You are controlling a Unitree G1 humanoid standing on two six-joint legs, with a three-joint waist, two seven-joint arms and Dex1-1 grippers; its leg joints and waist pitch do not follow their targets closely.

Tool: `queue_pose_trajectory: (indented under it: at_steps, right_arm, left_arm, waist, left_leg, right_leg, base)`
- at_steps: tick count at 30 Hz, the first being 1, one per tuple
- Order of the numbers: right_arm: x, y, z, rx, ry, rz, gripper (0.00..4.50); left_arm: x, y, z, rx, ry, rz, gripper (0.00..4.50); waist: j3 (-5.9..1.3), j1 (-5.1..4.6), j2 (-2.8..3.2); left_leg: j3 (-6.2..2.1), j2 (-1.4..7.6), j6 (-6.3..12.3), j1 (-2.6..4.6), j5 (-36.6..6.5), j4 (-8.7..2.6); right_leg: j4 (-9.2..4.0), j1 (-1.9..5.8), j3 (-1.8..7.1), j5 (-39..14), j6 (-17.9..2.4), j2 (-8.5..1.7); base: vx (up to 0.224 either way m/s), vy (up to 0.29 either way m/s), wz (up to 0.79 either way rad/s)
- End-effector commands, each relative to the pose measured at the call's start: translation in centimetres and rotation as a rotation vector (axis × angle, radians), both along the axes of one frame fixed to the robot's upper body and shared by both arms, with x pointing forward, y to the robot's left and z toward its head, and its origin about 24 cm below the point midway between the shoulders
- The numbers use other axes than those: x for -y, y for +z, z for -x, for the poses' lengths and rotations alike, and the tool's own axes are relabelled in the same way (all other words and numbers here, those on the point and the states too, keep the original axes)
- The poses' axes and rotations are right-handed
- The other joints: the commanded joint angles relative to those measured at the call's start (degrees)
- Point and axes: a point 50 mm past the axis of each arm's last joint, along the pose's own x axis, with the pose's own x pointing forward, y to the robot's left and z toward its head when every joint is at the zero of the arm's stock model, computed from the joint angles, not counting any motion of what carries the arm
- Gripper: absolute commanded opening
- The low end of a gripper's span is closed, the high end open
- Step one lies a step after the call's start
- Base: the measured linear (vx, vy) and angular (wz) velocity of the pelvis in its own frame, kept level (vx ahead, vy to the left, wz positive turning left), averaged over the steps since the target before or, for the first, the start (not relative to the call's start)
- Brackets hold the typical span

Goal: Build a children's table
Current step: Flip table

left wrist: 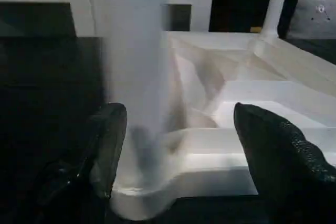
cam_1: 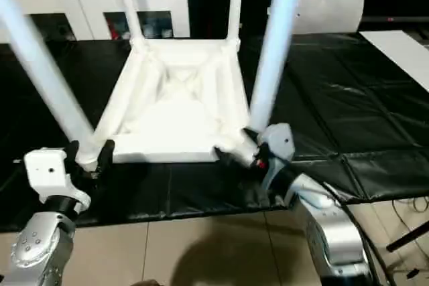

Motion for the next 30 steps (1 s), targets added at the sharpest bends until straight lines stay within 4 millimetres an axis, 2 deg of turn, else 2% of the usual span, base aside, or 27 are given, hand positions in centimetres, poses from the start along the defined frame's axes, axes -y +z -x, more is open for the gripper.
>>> queue_pose_trajectory:
  at_steps: [1,6,8,11,14,16,17,18,19,20,21,24,26,29,30]
  right_arm:
    - [1.9,-0.2,-0.4,0.006,-0.125,0.029,4.5]
    - [1.7,-0.5,-0.4,0.007,-0.121,0.029,4.5]
    - [1.5,-0.7,-0.2,-0.001,-0.112,0.043,4.5]
    - [1.1,-1.1,0.1,-0.016,-0.099,0.036,4.5]
    - [0.4,-1.3,0.5,-0.025,-0.065,0.032,4.5]
    - [0.1,-1.4,0.7,-0.028,-0.05,0.031,4.5]
    - [-0.2,-1.5,0.8,-0.034,-0.039,0.027,4.5]
    - [-0.3,-1.6,0.9,-0.038,-0.033,0.024,4.5]
    - [-0.7,-1.7,1.1,-0.042,-0.014,0.023,4.5]
    - [-0.9,-1.7,1.1,-0.043,-0.002,0.022,4.5]
    - [-1.1,-1.8,1.2,-0.046,0.015,0.023,4.5]
    - [-1.5,-1.8,1.4,-0.052,0.052,0.023,4.5]
    - [-1.9,-1.8,1.6,-0.061,0.109,0.023,4.5]
    - [-2.4,-1.7,2.2,-0.078,0.205,0.017,4.5]
    - [-2.4,-1.7,2.3,-0.081,0.226,0.015,4.5]
  left_arm:
    - [-0.7,0.1,0.4,0.012,0.018,-0.008,3.56]
    - [-1.2,-0.7,-0.5,-0.025,-0.025,-0.031,3.56]
    - [-1.1,-0.7,-1.3,-0.042,-0.095,-0.069,3.56]
    - [-1.1,-0.4,-1.8,-0.039,-0.145,-0.057,3.56]
    - [-1.3,-0.5,-2.4,-0.048,-0.182,-0.068,3.56]
    - [-1.4,-0.6,-2.8,-0.061,-0.194,-0.073,3.56]
    - [-1.5,-0.7,-3.2,-0.07,-0.202,-0.089,3.56]
    - [-1.6,-0.8,-3.5,-0.076,-0.205,-0.099,3.56]
    - [-1.6,-0.9,-3.9,-0.08,-0.215,-0.098,3.56]
    - [-1.5,-0.9,-4.2,-0.082,-0.223,-0.096,3.42]
    - [-1.5,-0.9,-4.4,-0.083,-0.225,-0.091,3.22]
    - [-1.4,-0.9,-4.8,-0.084,-0.22,-0.083,3.19]
    - [-1.1,-0.9,-5.0,-0.084,-0.217,-0.069,2.82]
    - [-0.8,-1.1,-5.1,-0.086,-0.219,-0.057,2.67]
    - [-0.8,-1.1,-5.1,-0.086,-0.219,-0.055,2.54]
  waist:
    - [-2.04,0.02,-0.21]
    - [-2.33,0.23,-0.24]
    - [-2.47,0.38,0.15]
    - [-2.63,0.29,0.28]
    - [-2.99,0.14,0.09]
    - [-3.06,0.2,-0.04]
    - [-3.03,0.22,0.34]
    - [-2.95,0.11,0.11]
    - [-2.81,0.07,0.34]
    - [-2.8,0.01,0.3]
    - [-2.78,-0.03,0.5]
    - [-2.71,-0.26,0.4]
    - [-2.75,-0.29,0.37]
    - [-2.79,-0.03,0.27]
    - [-2.8,0.04,0.0]
  left_leg:
    - [-1.83,5.28,0.75,0.65,-13.5,-6.16]
    - [-1.65,5.0,1.81,0.41,-10.0,-5.98]
    - [-1.73,4.95,2.01,0.47,-8.8,-5.88]
    - [-1.73,5.09,2.13,0.45,-7.6,-5.9]
    - [-1.55,4.88,3.21,0.18,-4.9,-5.51]
    - [-1.24,4.65,4.47,0.23,-3.0,-5.3]
    - [-1.22,4.64,4.5,0.26,-3.5,-5.29]
    - [-1.18,4.77,4.33,0.41,-5.4,-5.48]
    - [-1.15,4.89,3.93,0.55,-6.9,-5.69]
    - [-1.15,4.98,3.7,0.6,-7.3,-5.72]
    - [-1.15,5.08,3.23,0.71,-8.0,-5.84]
    - [-1.06,5.17,2.66,0.77,-9.2,-5.98]
    - [-0.95,5.13,2.87,0.69,-8.8,-5.86]
    - [-0.86,5.14,3.8,0.63,-7.8,-5.64]
    - [-0.81,5.19,4.41,0.54,-7.1,-5.58]
  right_leg:
    - [-5.35,0.39,4.22,-2.4,-10.5,-6.02]
    - [-5.05,0.54,4.26,2.3,-9.7,-5.85]
    - [-4.86,0.58,4.26,4.0,-9.5,-5.88]
    - [-4.53,0.73,4.18,6.9,-10.1,-5.87]
    - [-4.11,1.02,4.23,11.2,-10.6,-5.84]
    - [-3.95,0.77,4.32,13.5,-10.5,-5.64]
    - [-3.92,0.64,4.33,13.2,-10.6,-5.65]
    - [-4.11,0.57,4.4,11.2,-10.8,-5.61]
    - [-4.26,0.4,4.47,9.3,-10.9,-5.54]
    - [-4.25,0.4,4.56,8.8,-11.0,-5.55]
    - [-4.28,0.35,4.62,7.9,-11.3,-5.59]
    - [-4.36,0.29,4.76,6.8,-12.0,-5.6]
    - [-4.36,0.36,4.85,7.2,-12.4,-5.67]
    - [-4.41,0.48,4.89,7.9,-12.5,-5.75]
    - [-4.3,0.53,4.94,8.5,-12.5,-5.8]
  base:
    - [0.0,0.0,0.0]
    - [0.0,0.0,0.0]
    - [0.0,0.0,0.0]
    - [0.0,0.0,0.0]
    - [0.0,0.0,0.0]
    - [0.0,0.0,0.0]
    - [0.0,0.0,0.0]
    - [0.0,0.0,0.0]
    - [0.0,0.0,0.0]
    - [0.0,0.0,0.0]
    - [0.0,0.0,0.0]
    - [0.0,0.0,0.0]
    - [0.0,0.0,0.0]
    - [0.0,0.0,0.0]
    - [0.0,0.0,0.0]
